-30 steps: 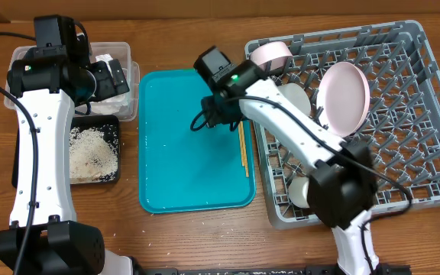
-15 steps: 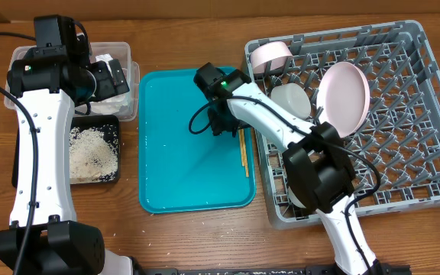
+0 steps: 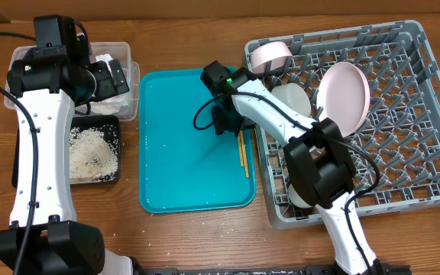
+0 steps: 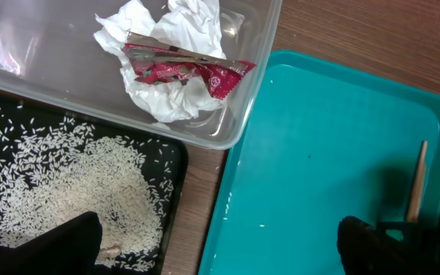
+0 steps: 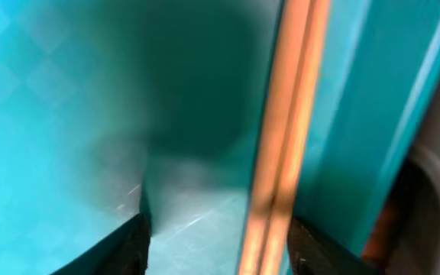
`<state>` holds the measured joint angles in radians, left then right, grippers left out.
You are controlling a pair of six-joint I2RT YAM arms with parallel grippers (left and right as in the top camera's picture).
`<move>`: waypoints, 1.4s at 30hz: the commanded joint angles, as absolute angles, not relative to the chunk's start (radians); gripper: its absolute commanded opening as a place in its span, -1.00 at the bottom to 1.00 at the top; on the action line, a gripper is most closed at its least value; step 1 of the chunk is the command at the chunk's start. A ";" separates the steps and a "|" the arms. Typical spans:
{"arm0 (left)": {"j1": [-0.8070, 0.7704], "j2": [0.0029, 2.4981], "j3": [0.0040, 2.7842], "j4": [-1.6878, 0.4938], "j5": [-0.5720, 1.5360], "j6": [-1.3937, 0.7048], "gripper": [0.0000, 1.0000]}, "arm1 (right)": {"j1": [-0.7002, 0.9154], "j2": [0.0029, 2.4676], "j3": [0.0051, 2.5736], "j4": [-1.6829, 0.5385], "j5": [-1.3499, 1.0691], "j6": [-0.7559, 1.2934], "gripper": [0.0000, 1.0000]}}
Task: Sort waste into correct bins and load items into the dishwasher
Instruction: 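Move the right gripper to the chopsticks on the teal tray and grasp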
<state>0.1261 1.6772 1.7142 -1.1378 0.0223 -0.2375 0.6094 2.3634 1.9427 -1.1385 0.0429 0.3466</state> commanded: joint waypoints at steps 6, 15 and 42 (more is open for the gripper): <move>0.124 1.667 1.730 -1.141 0.019 -0.251 1.00 | 0.622 2.381 1.943 -1.137 -0.046 0.344 -0.36; 0.124 1.667 1.730 -1.141 0.019 -0.251 1.00 | 0.629 2.379 1.994 -1.172 -0.042 0.297 -0.51; 0.124 1.667 1.730 -1.141 0.019 -0.251 1.00 | 0.644 2.372 1.987 -1.146 -0.001 0.279 -0.20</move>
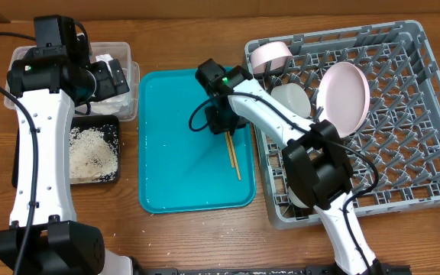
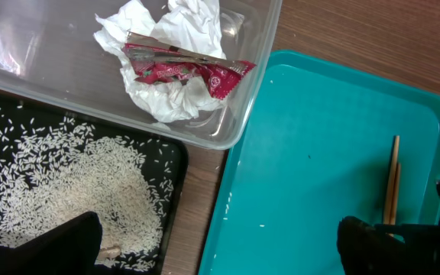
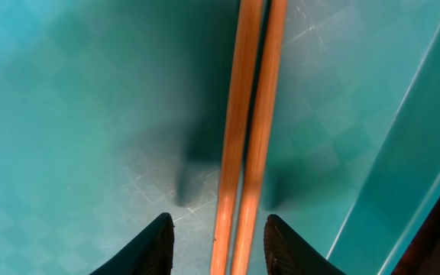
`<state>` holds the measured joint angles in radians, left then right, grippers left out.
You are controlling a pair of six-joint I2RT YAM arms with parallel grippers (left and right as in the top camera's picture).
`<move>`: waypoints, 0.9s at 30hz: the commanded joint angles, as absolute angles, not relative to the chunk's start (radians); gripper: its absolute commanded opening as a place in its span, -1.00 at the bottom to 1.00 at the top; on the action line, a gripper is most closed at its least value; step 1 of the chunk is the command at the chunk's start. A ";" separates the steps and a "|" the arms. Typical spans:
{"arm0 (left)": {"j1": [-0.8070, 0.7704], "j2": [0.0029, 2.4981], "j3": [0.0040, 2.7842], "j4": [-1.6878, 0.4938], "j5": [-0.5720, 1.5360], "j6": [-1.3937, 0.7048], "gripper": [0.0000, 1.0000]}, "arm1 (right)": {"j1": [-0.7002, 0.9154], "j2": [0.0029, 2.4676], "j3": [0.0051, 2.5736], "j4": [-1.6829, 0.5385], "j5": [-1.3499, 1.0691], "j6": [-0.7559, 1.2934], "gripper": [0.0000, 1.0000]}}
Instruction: Sort waste into correct bins and load items into the dishwasher
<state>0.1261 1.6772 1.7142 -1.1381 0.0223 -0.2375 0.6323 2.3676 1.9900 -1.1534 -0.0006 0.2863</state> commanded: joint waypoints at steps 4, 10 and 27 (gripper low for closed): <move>0.124 1.667 1.730 -1.141 0.019 -0.251 1.00 | 0.644 2.371 1.992 -1.139 0.006 0.279 -0.20; 0.124 1.667 1.730 -1.141 0.019 -0.251 0.99 | 0.665 2.371 2.005 -1.138 0.032 0.242 -0.20; 0.124 1.667 1.730 -1.141 0.019 -0.251 1.00 | 0.698 2.381 2.002 -1.104 0.113 0.235 -0.10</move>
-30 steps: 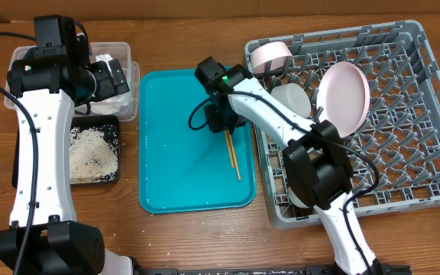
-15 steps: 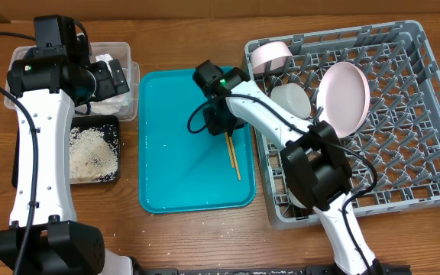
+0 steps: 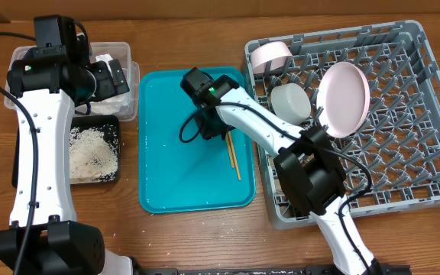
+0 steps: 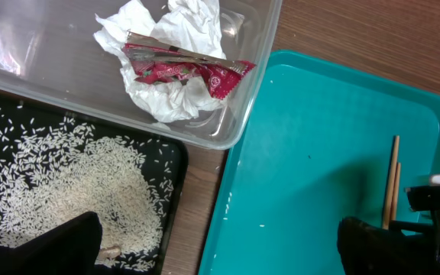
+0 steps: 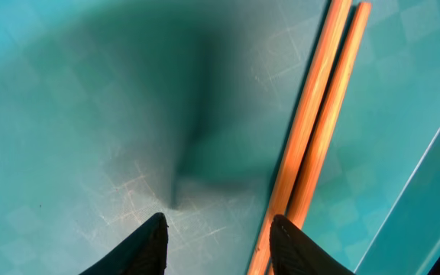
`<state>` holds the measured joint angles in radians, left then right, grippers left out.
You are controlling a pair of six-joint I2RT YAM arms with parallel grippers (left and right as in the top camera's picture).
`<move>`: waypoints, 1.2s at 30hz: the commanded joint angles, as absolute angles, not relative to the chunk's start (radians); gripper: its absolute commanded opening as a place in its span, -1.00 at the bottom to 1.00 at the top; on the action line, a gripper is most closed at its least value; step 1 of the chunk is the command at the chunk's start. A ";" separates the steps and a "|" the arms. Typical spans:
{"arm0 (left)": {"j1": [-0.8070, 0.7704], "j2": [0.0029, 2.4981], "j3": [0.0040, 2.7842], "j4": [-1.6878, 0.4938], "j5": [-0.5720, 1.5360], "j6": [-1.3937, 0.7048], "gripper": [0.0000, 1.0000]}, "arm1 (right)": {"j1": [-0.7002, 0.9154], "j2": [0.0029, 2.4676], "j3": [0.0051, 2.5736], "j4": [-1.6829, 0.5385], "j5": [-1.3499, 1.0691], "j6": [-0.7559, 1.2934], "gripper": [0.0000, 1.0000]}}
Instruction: Sort waste into correct bins and load items into the dishwasher
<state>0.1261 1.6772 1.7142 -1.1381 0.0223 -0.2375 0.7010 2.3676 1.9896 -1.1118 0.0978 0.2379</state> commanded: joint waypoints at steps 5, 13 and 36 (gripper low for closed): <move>0.124 1.667 1.730 -1.141 0.019 -0.251 1.00 | 0.698 2.383 1.999 -1.097 0.123 0.235 -0.08; 0.124 1.667 1.730 -1.141 0.019 -0.251 1.00 | 0.694 2.383 1.951 -1.073 0.123 0.235 -0.07; 0.124 1.667 1.730 -1.141 0.019 -0.251 1.00 | 0.693 2.381 1.990 -1.128 0.013 0.239 -0.92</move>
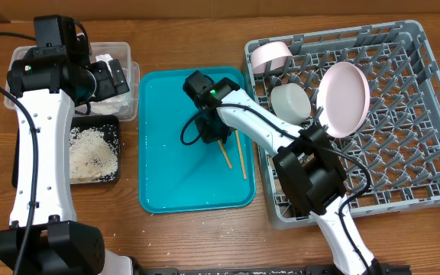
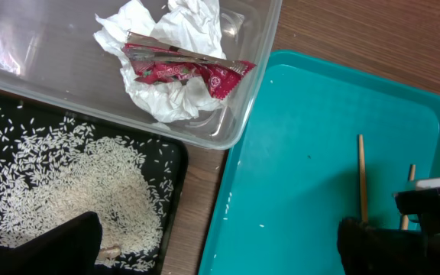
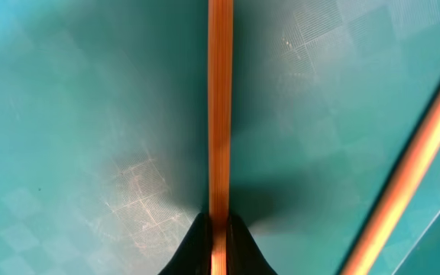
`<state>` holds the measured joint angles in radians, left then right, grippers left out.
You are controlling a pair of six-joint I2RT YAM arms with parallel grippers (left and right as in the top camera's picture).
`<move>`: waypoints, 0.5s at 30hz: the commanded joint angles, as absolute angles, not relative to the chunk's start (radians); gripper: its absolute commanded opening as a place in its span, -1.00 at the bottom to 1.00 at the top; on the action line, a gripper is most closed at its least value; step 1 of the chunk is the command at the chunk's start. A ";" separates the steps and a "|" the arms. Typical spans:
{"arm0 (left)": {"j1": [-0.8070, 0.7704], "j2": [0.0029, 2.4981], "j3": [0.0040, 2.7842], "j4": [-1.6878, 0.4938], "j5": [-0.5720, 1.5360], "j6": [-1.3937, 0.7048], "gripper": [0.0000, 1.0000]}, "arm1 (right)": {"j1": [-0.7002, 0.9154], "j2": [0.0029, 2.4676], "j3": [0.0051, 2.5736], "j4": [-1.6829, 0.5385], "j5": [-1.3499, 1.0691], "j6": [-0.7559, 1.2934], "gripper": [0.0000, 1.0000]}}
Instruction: Sort waste into correct bins and load items into the dishwasher
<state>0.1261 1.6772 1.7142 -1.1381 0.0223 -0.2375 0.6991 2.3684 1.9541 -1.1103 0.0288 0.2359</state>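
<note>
Two wooden chopsticks lie on the teal tray [image 1: 174,168]. My right gripper [image 1: 208,130] is shut on one chopstick [image 1: 221,153], pinched between its fingertips [image 3: 197,244] low over the tray. The other chopstick [image 1: 240,156] lies apart, nearer the tray's right rim; it crosses the right wrist view's corner [image 3: 411,176]. My left gripper [image 2: 220,244] hangs open over the black rice tray [image 1: 94,153] and the tray's left edge, holding nothing. The grey dishwasher rack [image 1: 411,153] holds a pink plate [image 1: 344,95], a pink cup [image 1: 270,55] and a white bowl [image 1: 290,99].
A clear plastic bin [image 1: 113,76] at the back left holds crumpled white tissue [image 2: 166,92] and a red wrapper [image 2: 182,69]. A few rice grains dot the tray. The rack stands close against the tray's right rim.
My right gripper, open beside the paired chopsticks then, has shut on one of them. That chopstick is now angled away from the other, which lies alone nearer the rim.
The chopsticks first lay together along the tray's right rim with my right gripper open over them. They then lay farther in on the tray, still paired, the gripper open astride and then beside them. Now one is gripped. The left arm has stayed still.
</note>
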 commanded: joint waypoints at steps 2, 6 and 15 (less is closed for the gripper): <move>0.124 1.667 1.730 -1.141 0.019 -0.251 1.00 | 0.693 2.373 2.042 -1.158 0.014 0.237 -0.92; 0.124 1.667 1.730 -1.141 0.019 -0.251 1.00 | 0.693 2.354 2.187 -1.230 0.017 0.231 -0.92; 0.124 1.667 1.730 -1.141 0.019 -0.251 1.00 | 0.681 2.351 2.587 -1.501 0.116 0.228 -0.92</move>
<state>0.1261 1.6772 1.7142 -1.1381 0.0223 -0.2375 0.6975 2.3726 2.4607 -1.4574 0.0731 0.2344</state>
